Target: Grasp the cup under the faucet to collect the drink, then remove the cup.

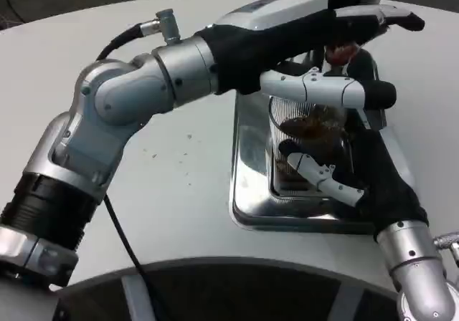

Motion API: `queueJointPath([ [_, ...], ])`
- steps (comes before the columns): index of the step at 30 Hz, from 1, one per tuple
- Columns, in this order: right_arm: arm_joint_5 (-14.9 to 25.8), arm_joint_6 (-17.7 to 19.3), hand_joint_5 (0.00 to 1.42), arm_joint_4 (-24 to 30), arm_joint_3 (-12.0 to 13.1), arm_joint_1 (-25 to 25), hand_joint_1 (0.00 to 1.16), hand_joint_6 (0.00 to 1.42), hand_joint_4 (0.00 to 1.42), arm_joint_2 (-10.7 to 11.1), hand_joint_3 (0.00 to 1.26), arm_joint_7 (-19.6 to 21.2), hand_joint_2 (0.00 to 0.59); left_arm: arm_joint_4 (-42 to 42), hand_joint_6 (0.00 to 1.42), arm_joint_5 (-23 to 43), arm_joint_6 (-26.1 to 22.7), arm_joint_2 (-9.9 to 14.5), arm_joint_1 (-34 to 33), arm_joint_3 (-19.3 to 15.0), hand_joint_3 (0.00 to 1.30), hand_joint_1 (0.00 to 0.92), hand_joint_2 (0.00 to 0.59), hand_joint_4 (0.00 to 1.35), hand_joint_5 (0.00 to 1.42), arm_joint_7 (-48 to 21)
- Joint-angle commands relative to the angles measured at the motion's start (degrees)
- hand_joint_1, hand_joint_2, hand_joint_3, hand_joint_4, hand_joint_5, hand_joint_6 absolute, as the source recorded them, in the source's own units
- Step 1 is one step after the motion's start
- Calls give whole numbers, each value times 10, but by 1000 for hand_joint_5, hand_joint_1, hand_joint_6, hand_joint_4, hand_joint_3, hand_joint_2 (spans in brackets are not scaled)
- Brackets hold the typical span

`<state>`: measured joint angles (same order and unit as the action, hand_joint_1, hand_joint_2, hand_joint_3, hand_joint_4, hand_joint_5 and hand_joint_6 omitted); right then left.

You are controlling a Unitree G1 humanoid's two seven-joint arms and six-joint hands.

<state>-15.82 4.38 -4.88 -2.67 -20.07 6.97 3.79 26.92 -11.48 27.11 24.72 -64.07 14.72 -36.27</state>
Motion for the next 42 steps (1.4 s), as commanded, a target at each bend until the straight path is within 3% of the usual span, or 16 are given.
queueJointPath([
  [1,7,17,95,-18,-7,-4,640,0,33,-11,0,7,227,19,96,-17,-9,15,6,4,145,0,110,48,92,-11],
  [10,6,34,128,-36,-10,-6,640,0,82,-18,0,20,226,21,141,12,10,3,20,-29,153,0,112,77,135,20],
  [18,8,39,143,-36,-5,-6,630,0,99,-18,0,23,221,12,230,67,33,-26,36,-80,192,0,113,177,224,45],
  [32,11,40,152,-26,-5,1,628,0,102,-17,4,18,221,-30,293,89,34,-37,55,-111,250,0,120,265,303,53],
  [42,4,41,190,-20,-10,8,635,28,150,-15,53,20,230,-104,332,116,6,-36,89,-127,282,0,124,311,347,56],
])
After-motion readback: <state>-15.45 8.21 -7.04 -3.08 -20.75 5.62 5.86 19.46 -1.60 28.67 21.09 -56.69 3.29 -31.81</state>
